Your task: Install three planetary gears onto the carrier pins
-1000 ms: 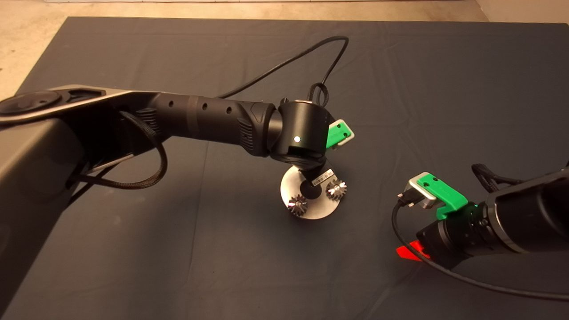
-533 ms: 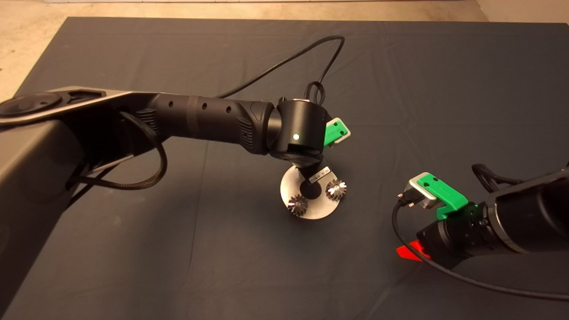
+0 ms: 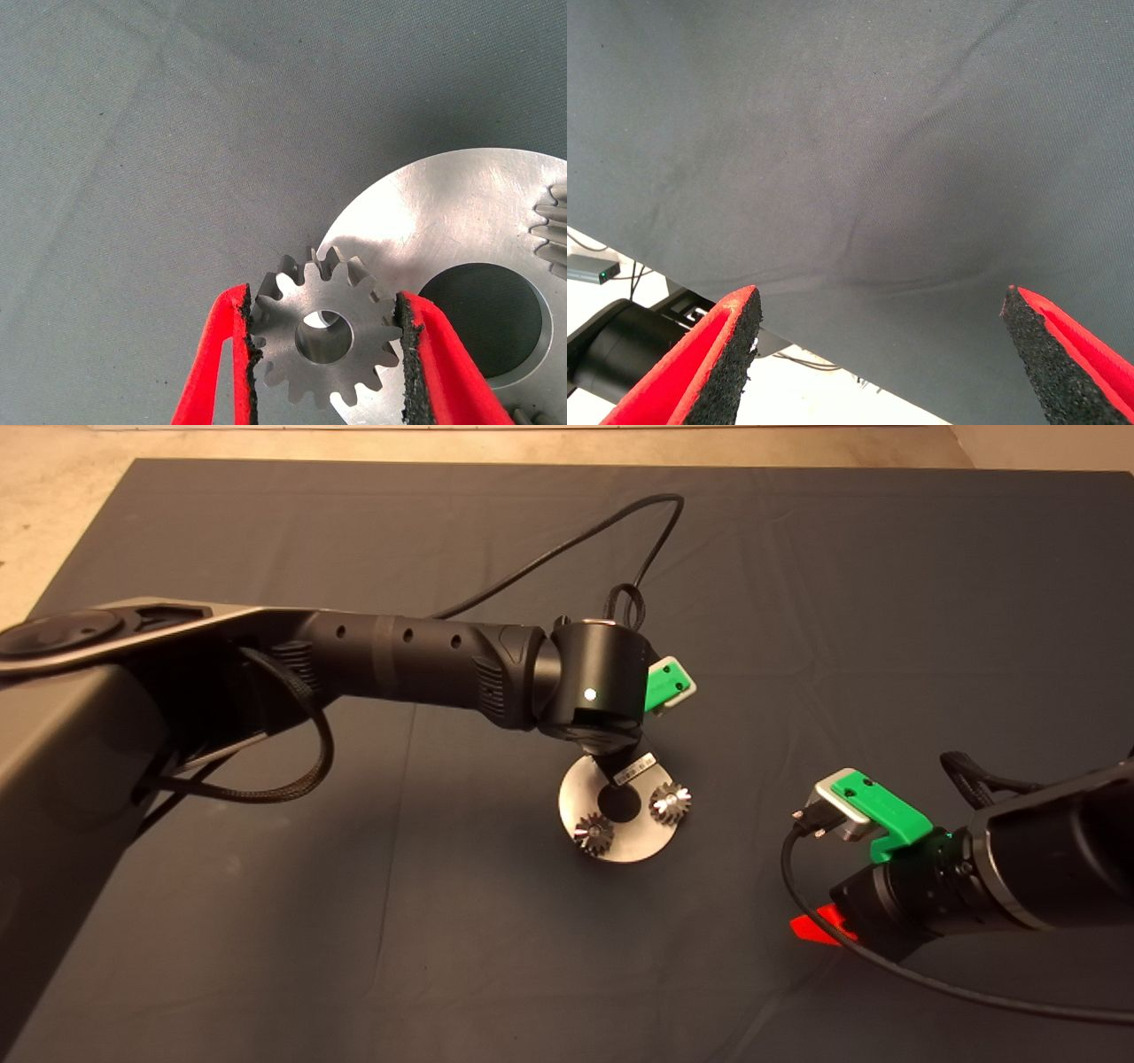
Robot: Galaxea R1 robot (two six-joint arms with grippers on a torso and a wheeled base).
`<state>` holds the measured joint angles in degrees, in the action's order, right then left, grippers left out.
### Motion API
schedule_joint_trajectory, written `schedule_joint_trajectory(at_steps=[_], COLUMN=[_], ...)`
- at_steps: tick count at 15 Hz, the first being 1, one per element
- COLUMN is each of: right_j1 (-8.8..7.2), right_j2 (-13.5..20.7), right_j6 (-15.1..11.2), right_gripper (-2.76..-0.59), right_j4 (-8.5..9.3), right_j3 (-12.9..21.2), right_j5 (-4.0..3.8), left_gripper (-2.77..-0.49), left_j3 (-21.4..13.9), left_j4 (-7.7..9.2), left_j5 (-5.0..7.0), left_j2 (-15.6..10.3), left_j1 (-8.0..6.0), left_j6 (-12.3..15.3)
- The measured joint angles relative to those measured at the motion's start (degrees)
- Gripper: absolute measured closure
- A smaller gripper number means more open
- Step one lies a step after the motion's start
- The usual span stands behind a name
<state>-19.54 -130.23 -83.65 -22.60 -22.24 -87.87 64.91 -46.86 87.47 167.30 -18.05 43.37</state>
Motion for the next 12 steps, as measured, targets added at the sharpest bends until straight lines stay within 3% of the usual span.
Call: schedule_joint_trajectory(at_steps=[12], right_j1=[0.0], right_j2=[0.07], right_j6=[0.0], right_gripper=[-2.02], right_j4=[0.0], right_j3=[0.0], right_j5=[0.0], left_gripper=[-0.7], left_j3=[-0.01], left_j4=[-0.11], left_j5=[-0.07], left_j2=[-0.02], left_j1=[0.11], left_j6=[-0.22])
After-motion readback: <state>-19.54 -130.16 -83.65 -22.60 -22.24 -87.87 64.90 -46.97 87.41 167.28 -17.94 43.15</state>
